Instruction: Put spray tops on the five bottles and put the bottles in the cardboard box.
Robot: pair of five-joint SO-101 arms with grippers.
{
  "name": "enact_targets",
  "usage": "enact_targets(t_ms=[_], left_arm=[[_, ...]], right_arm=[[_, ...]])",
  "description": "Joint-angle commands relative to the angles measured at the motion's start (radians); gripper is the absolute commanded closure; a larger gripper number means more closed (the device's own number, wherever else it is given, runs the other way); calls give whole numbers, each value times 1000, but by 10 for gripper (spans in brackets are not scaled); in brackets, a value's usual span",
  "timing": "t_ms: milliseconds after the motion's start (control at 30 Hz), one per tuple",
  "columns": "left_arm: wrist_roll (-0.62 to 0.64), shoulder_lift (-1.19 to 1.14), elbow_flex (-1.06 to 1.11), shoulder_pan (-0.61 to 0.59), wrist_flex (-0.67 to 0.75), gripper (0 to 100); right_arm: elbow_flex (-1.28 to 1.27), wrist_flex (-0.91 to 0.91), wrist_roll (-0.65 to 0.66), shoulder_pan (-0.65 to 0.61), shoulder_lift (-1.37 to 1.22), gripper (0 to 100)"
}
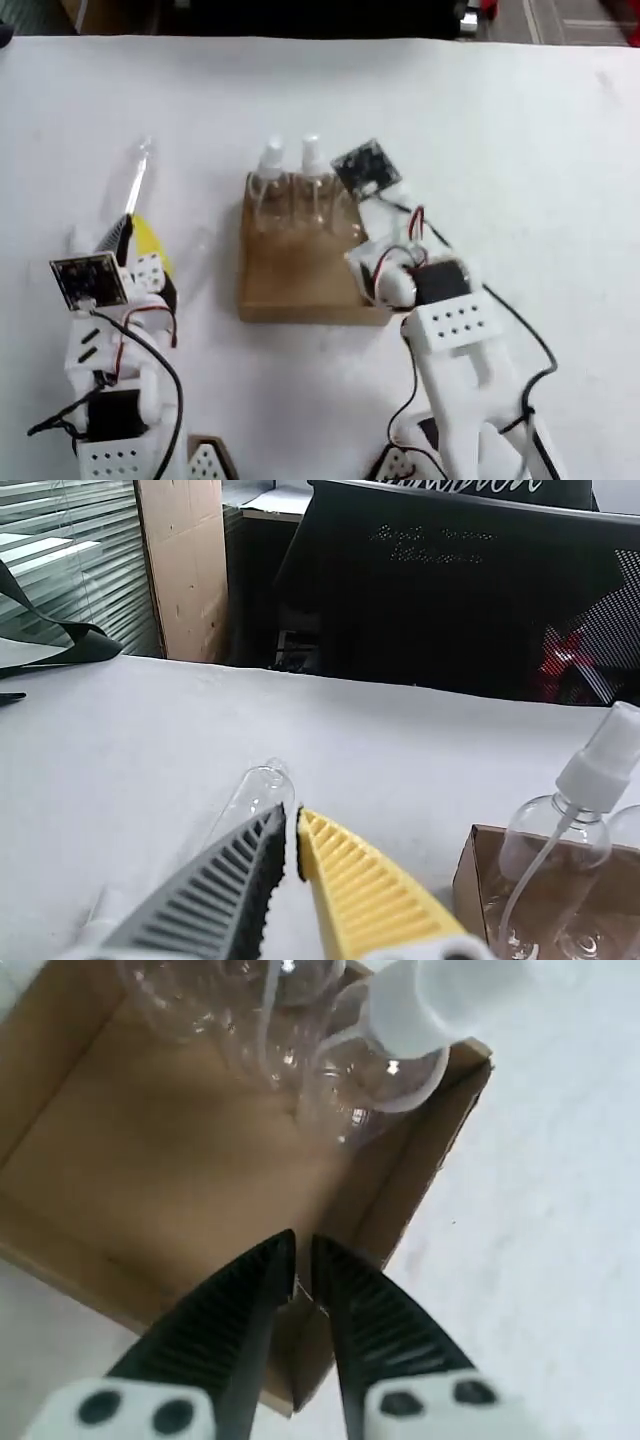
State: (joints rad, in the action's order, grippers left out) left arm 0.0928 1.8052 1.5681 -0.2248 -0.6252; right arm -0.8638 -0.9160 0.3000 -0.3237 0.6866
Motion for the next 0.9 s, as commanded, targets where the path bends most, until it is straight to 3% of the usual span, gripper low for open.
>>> enact_targets(t_ms=[0,367,867], left_arm=[[-9,15,5,15,32,973],[-9,15,5,15,32,973],[-9,15,5,15,32,973]], right_arm=[[-101,234,-64,1,15,982],[-140,435,-117,1,-102,982],[-8,443,-118,2,-249,982]])
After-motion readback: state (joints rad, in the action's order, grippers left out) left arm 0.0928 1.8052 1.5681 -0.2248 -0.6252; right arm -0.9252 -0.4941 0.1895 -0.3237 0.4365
